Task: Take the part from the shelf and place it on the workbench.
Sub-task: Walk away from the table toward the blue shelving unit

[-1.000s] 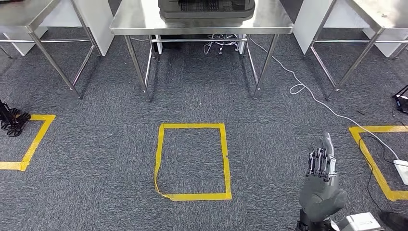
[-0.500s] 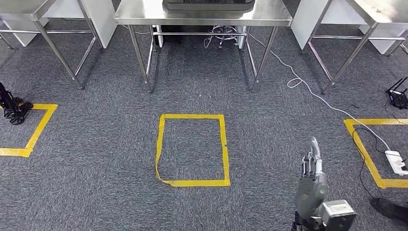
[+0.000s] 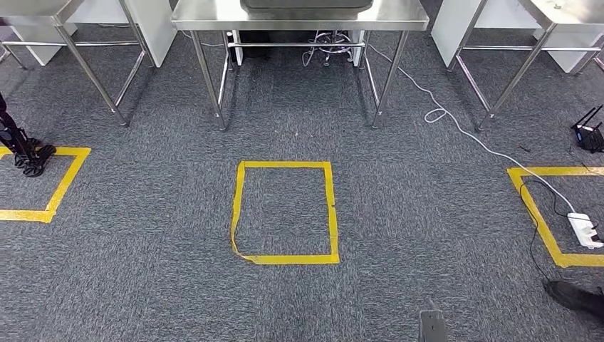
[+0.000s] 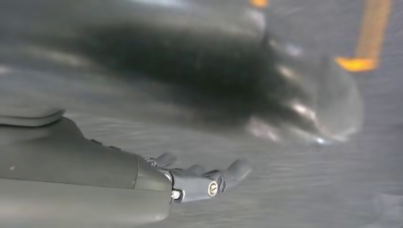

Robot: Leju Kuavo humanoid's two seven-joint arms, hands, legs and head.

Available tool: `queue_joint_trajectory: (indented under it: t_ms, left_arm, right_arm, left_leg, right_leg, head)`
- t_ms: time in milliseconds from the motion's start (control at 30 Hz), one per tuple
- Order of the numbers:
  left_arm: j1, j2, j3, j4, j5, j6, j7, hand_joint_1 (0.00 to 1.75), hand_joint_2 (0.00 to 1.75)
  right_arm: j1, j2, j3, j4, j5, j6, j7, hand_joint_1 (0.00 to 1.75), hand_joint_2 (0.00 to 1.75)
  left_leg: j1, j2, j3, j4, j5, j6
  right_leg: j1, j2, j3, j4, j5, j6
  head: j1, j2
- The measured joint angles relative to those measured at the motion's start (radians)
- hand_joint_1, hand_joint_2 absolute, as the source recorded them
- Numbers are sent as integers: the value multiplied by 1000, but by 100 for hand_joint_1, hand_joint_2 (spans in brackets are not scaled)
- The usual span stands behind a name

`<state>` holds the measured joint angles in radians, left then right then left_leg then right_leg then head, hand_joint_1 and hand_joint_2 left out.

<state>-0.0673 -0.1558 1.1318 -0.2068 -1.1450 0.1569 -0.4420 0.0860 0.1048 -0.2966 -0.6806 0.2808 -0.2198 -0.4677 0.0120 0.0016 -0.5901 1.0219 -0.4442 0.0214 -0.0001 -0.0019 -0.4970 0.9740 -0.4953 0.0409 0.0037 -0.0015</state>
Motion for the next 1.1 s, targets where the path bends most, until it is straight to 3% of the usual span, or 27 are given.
queue_joint_trajectory:
  t_ms: [67,100,267,533,933,1100]
  left_arm:
    - [0,0,0,0,-2,2,1,0,0]
    - [0,1,0,0,-2,2,2,0,0]
    - [-1,2,-1,0,-3,2,2,0,0]
    - [-1,3,-1,0,-4,4,2,0,0]
    - [-2,7,-1,0,-19,14,14,0,0]
    - [-2,7,-1,0,-24,19,14,0,0]
  right_arm:
    - [-22,-3,-24,122,10,-14,3,0,0]
    - [-31,-3,-32,171,12,-16,4,0,0]
    - [-66,-3,-59,326,15,-20,8,0,0]
    - [-91,-8,-75,411,22,-22,28,0,0]
    - [-93,2,-37,473,199,23,431,0,0]
    - [-92,2,17,483,285,41,509,0,0]
  left_leg:
    - [0,0,-1,-4,5,19]
    - [1,0,-1,-6,10,18]
    - [2,0,2,-20,24,-3]
    - [1,0,0,-22,25,-18]
    - [-4,0,-2,-21,25,-18]
    - [-4,0,-2,-21,25,-18]
  right_leg:
    - [0,0,-2,-2,5,-3]
    - [2,0,-4,-1,7,-5]
    - [3,0,-10,0,10,-11]
    - [1,0,-13,2,10,-12]
    - [-4,0,-15,1,11,-10]
    - [-4,0,-15,1,11,-10]
  head:
    - [0,0]
    - [0,0]
    - [-1,0]
    - [0,0]
    - [0,0]
    - [0,0]
